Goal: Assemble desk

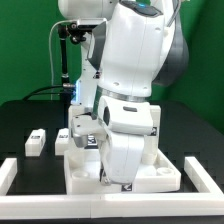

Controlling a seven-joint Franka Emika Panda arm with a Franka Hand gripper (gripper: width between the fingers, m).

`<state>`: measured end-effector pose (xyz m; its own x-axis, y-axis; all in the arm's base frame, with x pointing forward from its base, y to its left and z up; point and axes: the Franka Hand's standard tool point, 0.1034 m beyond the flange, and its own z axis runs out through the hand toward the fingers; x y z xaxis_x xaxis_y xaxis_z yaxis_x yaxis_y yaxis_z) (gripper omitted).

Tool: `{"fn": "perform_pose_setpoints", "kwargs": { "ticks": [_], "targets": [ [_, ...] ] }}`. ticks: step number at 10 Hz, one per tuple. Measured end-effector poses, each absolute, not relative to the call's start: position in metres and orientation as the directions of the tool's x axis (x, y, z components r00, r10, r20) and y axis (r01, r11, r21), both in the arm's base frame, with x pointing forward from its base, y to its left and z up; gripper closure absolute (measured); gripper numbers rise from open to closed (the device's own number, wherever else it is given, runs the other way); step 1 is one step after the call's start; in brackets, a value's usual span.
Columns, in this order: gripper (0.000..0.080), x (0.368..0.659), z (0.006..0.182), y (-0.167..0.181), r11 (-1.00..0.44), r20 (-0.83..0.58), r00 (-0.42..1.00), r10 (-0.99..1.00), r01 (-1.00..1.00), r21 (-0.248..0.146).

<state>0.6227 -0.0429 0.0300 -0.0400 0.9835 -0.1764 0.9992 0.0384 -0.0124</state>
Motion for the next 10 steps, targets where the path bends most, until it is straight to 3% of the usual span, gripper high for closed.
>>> {"fn": "perform_pose_setpoints", "kwargs": {
  "ticks": [2, 6, 10],
  "targets": [
    [0.0745, 0.624, 0.031, -0.042, 0.022, -0.178, -0.024, 0.984, 1.000, -0.012],
    [0.0745, 0.660, 0.046, -0.026, -0.074, -0.182, 0.076, 0.980, 0.997, 0.020],
    [0.0745, 0.660, 0.038, -0.014, -0.095, -0.178, 0.095, 0.979, 0.995, 0.007]
  ]
}}
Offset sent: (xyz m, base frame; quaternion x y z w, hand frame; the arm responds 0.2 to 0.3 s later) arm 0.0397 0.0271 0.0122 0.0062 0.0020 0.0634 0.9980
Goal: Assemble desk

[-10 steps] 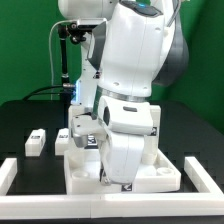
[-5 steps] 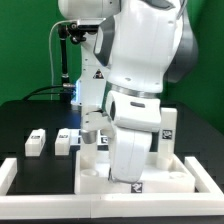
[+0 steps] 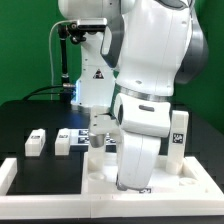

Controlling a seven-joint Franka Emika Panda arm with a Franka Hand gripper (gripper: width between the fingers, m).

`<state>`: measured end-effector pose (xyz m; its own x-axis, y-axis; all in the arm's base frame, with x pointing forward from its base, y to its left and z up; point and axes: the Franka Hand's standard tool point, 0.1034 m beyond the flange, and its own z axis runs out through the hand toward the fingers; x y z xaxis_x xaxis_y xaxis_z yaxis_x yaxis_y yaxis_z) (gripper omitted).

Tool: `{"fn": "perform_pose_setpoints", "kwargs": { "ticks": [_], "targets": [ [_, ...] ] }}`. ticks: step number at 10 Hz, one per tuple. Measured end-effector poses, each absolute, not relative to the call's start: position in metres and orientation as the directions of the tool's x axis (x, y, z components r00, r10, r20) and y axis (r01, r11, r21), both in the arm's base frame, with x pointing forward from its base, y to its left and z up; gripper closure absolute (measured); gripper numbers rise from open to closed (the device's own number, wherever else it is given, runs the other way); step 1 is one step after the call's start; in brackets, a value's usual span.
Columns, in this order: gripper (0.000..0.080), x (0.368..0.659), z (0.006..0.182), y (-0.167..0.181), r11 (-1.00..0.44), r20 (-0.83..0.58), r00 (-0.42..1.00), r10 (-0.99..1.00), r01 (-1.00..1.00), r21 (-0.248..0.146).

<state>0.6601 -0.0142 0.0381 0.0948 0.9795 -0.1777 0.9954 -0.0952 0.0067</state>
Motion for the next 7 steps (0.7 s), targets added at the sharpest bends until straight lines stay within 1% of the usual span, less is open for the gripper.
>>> {"fn": "perform_pose_setpoints", "kwargs": {
  "ticks": [5, 6, 7],
  "targets": [
    [0.0745, 0.6600, 0.0329, -0.0129, -0.063, -0.217, 0.064, 0.974, 0.998, 0.013],
    [0.0641, 0.6585, 0.0313, -0.0147, -0.064, -0.216, 0.066, 0.974, 0.998, 0.014],
    [0.0641, 0.6588, 0.0315, -0.0152, -0.065, -0.216, 0.067, 0.974, 0.998, 0.015]
  ]
}}
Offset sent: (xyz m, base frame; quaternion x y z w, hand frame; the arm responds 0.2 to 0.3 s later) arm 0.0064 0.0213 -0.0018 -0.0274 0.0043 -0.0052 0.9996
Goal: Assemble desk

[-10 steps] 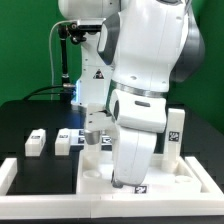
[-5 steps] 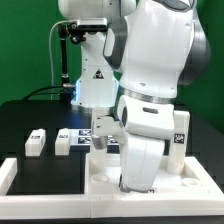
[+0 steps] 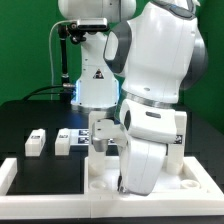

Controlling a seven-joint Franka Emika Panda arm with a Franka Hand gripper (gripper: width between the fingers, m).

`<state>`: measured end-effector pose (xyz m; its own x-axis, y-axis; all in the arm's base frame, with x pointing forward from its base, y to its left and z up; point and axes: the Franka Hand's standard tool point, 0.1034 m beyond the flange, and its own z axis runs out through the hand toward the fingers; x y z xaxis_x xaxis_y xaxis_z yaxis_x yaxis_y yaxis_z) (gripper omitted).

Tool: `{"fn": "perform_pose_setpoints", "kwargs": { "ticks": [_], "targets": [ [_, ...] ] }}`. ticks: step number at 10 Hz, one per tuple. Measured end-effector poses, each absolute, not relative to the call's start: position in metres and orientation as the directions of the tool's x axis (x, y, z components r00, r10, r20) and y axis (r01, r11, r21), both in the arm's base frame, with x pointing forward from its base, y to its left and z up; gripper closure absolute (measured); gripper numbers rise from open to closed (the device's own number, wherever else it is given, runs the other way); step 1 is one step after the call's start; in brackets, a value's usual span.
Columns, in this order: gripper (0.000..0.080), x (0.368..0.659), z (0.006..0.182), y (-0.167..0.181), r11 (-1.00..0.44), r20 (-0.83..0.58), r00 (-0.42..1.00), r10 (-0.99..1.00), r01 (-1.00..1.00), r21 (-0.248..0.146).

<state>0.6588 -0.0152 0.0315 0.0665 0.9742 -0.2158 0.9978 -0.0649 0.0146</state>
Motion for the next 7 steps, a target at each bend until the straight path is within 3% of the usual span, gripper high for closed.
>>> {"fn": "perform_pose_setpoints", "kwargs": {
  "ticks": [1, 2, 4, 7],
  "targets": [
    [0.0468, 0.6588, 0.0315, -0.0156, -0.065, -0.216, 0.067, 0.974, 0.998, 0.015],
    [0.0468, 0.6587, 0.0315, -0.0160, -0.066, -0.216, 0.068, 0.974, 0.998, 0.015],
    [0.0172, 0.6586, 0.0313, -0.0169, -0.067, -0.216, 0.069, 0.974, 0.998, 0.014],
    [0.0151, 0.6585, 0.0313, -0.0179, -0.069, -0.216, 0.070, 0.974, 0.998, 0.014]
  ]
}}
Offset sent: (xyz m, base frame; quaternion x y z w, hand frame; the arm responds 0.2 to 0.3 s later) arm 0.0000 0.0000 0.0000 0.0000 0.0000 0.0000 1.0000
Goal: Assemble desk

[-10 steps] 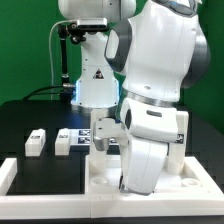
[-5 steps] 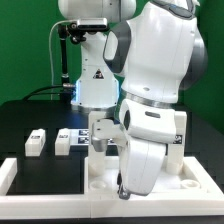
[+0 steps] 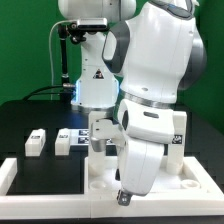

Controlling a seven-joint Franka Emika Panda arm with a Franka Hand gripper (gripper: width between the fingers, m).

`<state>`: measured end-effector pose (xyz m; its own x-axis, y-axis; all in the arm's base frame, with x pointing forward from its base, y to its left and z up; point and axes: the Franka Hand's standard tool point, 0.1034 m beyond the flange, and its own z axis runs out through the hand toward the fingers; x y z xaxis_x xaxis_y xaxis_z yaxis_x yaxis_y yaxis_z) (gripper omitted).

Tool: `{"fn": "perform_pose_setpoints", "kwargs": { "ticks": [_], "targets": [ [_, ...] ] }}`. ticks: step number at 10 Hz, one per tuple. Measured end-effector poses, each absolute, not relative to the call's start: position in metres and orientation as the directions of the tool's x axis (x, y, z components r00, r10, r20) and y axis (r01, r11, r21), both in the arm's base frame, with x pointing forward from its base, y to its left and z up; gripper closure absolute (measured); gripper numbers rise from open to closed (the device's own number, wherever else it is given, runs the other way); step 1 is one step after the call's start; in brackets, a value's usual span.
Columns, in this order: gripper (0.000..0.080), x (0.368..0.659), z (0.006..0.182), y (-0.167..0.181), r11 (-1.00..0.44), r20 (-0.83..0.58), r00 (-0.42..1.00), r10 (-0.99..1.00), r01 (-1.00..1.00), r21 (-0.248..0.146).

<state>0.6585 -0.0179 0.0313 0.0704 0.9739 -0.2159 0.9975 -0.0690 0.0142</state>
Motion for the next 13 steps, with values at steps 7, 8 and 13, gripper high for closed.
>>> {"fn": "perform_pose_setpoints", "kwargs": {
  "ticks": [7, 8, 13],
  "targets": [
    [0.0151, 0.656, 0.101, -0.026, -0.139, -0.216, 0.143, 0.966, 0.990, 0.035],
    [0.0151, 0.655, 0.106, -0.031, -0.163, -0.216, 0.168, 0.962, 0.986, 0.044],
    [0.0151, 0.654, 0.104, -0.034, -0.166, -0.217, 0.171, 0.961, 0.985, 0.041]
  ]
}}
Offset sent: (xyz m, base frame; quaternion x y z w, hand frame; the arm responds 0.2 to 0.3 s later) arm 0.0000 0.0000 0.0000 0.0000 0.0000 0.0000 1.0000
